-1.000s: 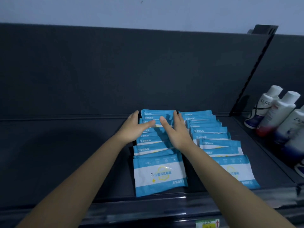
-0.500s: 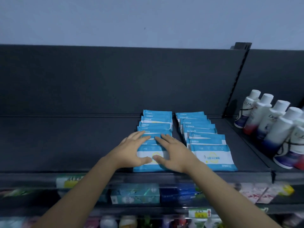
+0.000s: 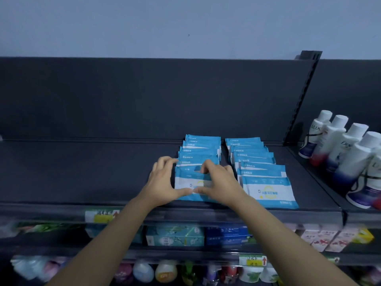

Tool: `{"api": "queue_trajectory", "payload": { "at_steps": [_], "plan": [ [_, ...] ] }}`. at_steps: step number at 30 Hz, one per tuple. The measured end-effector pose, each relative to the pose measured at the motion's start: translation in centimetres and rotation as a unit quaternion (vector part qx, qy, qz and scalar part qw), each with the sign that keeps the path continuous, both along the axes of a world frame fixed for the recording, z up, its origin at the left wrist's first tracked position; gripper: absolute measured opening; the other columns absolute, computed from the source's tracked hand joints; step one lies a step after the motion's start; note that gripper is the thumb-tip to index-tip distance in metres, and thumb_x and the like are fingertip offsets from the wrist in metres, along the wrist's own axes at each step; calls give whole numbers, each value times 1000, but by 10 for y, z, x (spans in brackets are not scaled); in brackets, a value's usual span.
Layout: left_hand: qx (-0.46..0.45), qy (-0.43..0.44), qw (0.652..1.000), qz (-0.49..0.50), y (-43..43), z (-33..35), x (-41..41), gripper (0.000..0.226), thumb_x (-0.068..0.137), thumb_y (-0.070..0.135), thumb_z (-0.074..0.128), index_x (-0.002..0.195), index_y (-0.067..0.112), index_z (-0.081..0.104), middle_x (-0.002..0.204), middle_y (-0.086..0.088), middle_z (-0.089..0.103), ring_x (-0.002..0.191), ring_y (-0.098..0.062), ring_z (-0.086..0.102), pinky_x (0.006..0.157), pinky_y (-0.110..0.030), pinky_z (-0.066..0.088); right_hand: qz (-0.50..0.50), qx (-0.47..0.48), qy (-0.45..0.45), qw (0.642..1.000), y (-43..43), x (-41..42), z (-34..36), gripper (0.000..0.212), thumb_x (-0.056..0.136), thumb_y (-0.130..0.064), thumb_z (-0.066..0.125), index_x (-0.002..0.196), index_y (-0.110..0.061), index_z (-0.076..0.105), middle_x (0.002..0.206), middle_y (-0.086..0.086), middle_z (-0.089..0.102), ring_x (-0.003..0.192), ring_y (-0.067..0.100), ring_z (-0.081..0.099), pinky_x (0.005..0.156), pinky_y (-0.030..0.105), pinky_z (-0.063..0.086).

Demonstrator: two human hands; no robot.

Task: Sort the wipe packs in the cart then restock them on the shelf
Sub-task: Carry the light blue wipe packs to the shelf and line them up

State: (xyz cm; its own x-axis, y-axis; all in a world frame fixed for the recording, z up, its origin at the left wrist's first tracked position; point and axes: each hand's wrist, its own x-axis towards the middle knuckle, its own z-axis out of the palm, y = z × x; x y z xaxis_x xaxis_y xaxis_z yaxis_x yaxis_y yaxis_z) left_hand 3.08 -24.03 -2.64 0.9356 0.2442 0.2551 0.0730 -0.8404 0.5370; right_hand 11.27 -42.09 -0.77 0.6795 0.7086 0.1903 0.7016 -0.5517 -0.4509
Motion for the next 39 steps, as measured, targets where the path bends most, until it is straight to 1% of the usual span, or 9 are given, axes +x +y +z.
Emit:
{"api": "queue_trajectory", "payload": {
  "at_steps": [3, 5, 9, 13, 15, 21, 28, 35, 39],
  "plan": [
    [-186, -10, 982, 7, 0, 4, -2, 60, 62, 45, 84, 108, 18, 57, 108, 5, 54, 95, -9, 51, 83, -22, 44, -52, 212, 148, 965, 2, -5, 14, 39, 76, -19, 78, 96, -29, 45, 85, -11, 57, 82, 10, 55, 70, 28, 45],
    [-393, 9, 919, -36, -8, 13, -5, 32, 75, 22, 79, 99, 11, 61, 97, -5, 67, 87, -15, 63, 81, -25, 53, -74, 370, 255, 890, 7, -8, 19, 43, 77, -10, 77, 105, -30, 52, 81, -9, 60, 76, 4, 58, 69, 21, 49],
    [-514, -18, 854, -75, -20, 26, -2, 20, 94, 11, 57, 113, 10, 62, 109, -7, 71, 100, -22, 68, 88, -35, 54, -69, 353, 352, 864, 17, -14, 22, 24, 83, 0, 67, 98, -17, 62, 91, -4, 69, 82, 12, 64, 67, 16, 49],
    [-110, 50, 985, -120, -2, 41, 16, 40, 98, 15, 48, 138, 18, 45, 138, 1, 51, 128, -17, 47, 104, -26, 35, -121, 397, 388, 823, 3, -4, 15, 42, 68, -3, 77, 101, -18, 56, 92, 7, 69, 79, 23, 66, 68, 32, 47],
    [45, 137, 976, -162, 4, 44, 25, 45, 98, 25, 49, 141, 32, 39, 146, 10, 42, 134, -14, 38, 112, -32, 27, -114, 369, 365, 847, -3, 1, 12, 66, 61, -7, 84, 117, -24, 52, 103, 4, 62, 93, 23, 63, 77, 39, 52],
    [52, 80, 983, -159, -16, 15, 28, 55, 88, 41, 62, 137, 24, 42, 129, 6, 42, 130, -12, 34, 109, -32, 31, -102, 80, 114, 985, -7, 3, -6, 65, 73, -13, 79, 131, -21, 50, 125, 1, 50, 116, 18, 49, 92, 22, 38],
    [190, 65, 967, -158, -19, 12, 16, 68, 89, 54, 52, 147, 27, 28, 152, 8, 24, 140, -11, 14, 115, -30, 5, -71, 20, -3, 997, -18, -3, -18, 53, 90, -27, 59, 140, -20, 43, 150, 0, 29, 138, 18, 28, 110, 27, 27],
    [228, -71, 944, -229, -76, 27, 16, 59, 86, 47, 49, 140, 24, 41, 143, 8, 40, 132, -14, 34, 110, -29, 19, -183, 72, -185, 963, -73, -65, -16, 40, 80, -15, 63, 119, -8, 59, 121, 9, 60, 107, 27, 60, 87, 35, 53],
    [243, -97, 913, -314, -138, 21, 11, 62, 79, 47, 51, 133, 17, 51, 135, -1, 52, 125, -23, 47, 104, -36, 34, -347, 9, -160, 924, -145, -127, -38, 44, 73, -20, 65, 115, -11, 61, 112, 4, 64, 95, 24, 64, 77, 33, 55]
  ]
}}
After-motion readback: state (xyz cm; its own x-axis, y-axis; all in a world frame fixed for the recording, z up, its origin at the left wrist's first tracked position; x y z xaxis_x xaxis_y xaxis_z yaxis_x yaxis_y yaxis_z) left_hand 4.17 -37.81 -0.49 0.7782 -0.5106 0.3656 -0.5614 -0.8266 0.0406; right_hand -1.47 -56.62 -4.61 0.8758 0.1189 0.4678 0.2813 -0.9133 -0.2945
